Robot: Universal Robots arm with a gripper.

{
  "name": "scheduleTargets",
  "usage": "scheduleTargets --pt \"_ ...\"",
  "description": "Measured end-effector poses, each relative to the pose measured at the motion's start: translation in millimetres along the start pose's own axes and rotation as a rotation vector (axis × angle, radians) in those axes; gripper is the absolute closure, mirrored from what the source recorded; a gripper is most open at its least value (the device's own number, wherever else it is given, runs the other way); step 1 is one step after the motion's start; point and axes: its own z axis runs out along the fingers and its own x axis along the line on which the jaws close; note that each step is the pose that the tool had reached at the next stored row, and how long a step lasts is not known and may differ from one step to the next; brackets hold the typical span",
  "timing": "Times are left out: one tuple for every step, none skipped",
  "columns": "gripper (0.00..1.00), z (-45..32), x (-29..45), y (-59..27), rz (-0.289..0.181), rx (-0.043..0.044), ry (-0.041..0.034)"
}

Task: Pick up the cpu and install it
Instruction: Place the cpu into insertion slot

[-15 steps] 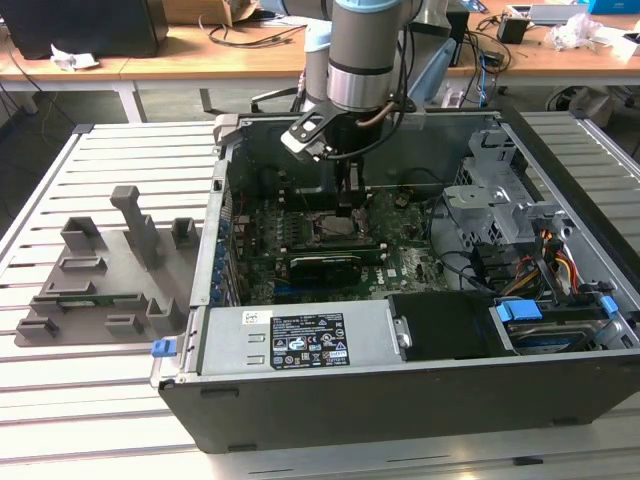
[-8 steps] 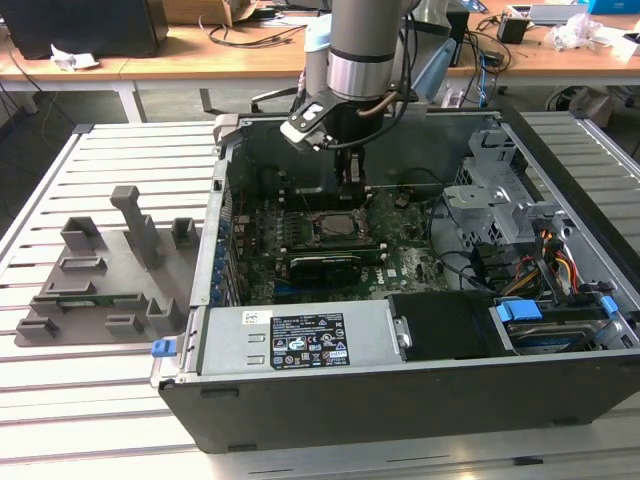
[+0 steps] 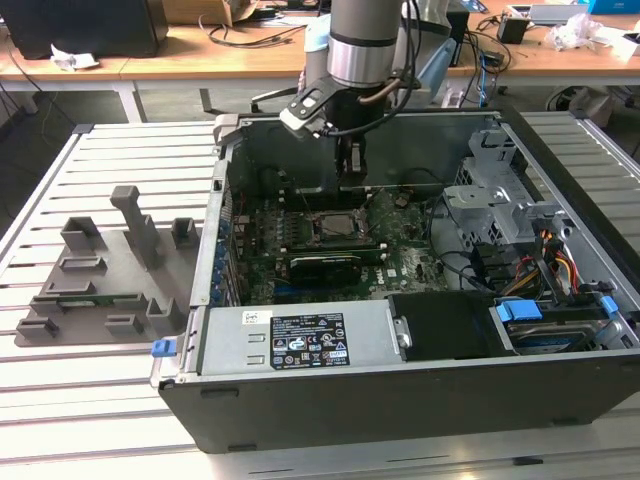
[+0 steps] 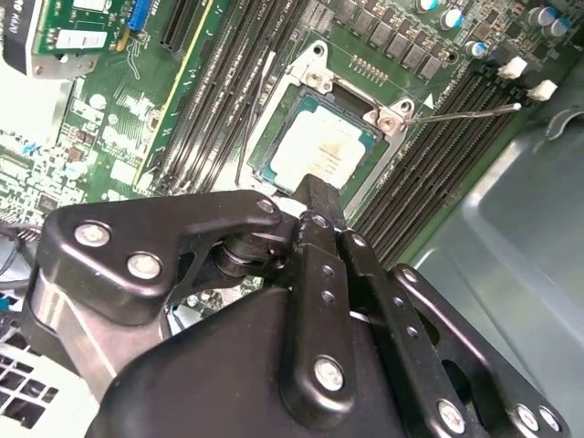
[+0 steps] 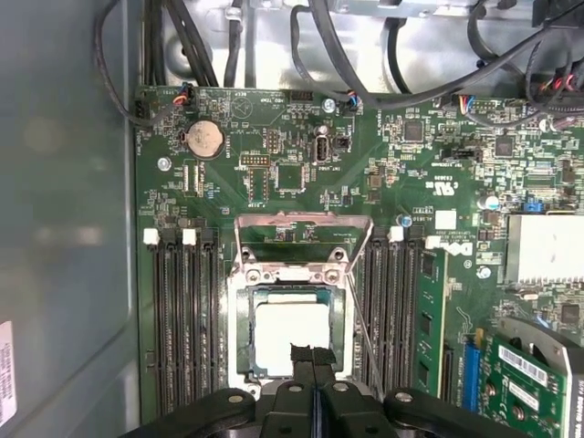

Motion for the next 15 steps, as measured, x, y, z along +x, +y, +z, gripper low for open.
scheduleTargets --pt "0.89 -1.8 -0.1 -0.1 0.000 0.0000 0.0000" --pt "0.89 -3.4 -0.2 -0.2 0.000 0.0000 0.0001" --pt "0.89 -5.5 -0.4 -0.3 0.000 -0.0001 0.0001" --pt "0.89 -8.4 -0.6 -0.5 0.000 0.0000 0.0000" --pt "0.89 -10.6 -0.8 -0.6 0.000 -0.0001 0.0001" --pt "0.89 -18.6 -1.4 -1.0 0.000 0.0000 0.0000" --pt "0.89 -22.3 -1.7 -1.3 0.000 -0.0001 0.0000" --pt "0.89 -24.9 -1.8 -1.4 0.000 -0.0001 0.0001" --pt "0.89 -30.7 -2.3 -1.7 0.000 -0.0001 0.0001" --pt "0.89 -33.6 -2.5 -1.9 0.000 -0.0001 0.0000" --pt "0.89 -35.8 -2.6 -2.0 0.000 0.0000 0.0000" --pt "0.89 -38.9 -2.9 -2.2 0.000 -0.0001 0.0001" --pt "0.89 -43.2 -3.2 -2.4 0.000 -0.0001 0.0001" --pt "0.89 -45.7 -3.4 -2.6 0.000 0.0000 0.0000" --pt "0.89 -47.0 -3.5 -2.6 0.000 0.0000 0.0000"
